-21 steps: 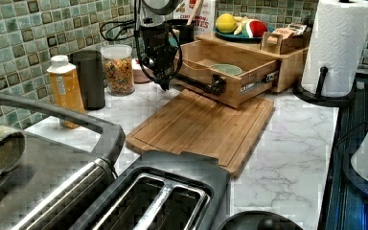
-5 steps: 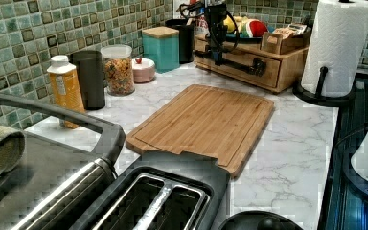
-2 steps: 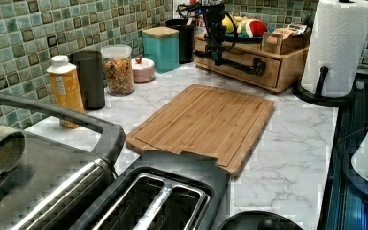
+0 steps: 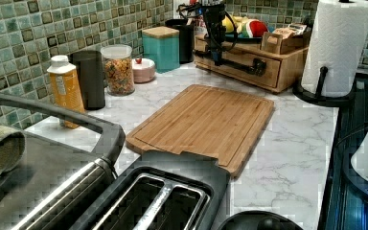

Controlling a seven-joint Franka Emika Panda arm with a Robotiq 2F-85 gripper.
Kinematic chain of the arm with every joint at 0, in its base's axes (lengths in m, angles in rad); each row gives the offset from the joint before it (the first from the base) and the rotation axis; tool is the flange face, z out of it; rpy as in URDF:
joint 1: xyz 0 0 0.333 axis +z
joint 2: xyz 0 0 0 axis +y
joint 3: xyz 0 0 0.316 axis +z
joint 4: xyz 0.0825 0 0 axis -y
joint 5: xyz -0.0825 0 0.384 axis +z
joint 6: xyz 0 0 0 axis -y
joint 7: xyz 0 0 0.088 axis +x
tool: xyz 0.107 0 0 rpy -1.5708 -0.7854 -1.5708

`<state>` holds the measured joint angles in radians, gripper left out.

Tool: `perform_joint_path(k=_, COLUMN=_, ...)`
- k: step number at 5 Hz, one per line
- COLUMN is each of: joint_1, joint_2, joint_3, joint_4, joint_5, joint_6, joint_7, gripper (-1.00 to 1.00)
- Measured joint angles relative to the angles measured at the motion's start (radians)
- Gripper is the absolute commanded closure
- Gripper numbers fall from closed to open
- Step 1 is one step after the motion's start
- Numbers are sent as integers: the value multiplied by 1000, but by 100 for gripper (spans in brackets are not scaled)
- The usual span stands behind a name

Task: Close the drawer.

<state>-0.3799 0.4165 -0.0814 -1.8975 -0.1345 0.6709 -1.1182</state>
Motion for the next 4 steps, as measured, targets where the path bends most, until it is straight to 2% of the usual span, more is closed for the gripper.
perform_joint_path(k=4, joint_1=-4, joint_2=2, joint_3=1, joint_4=2, joint_5=11, joint_6=1, joint_7=-11, gripper=100)
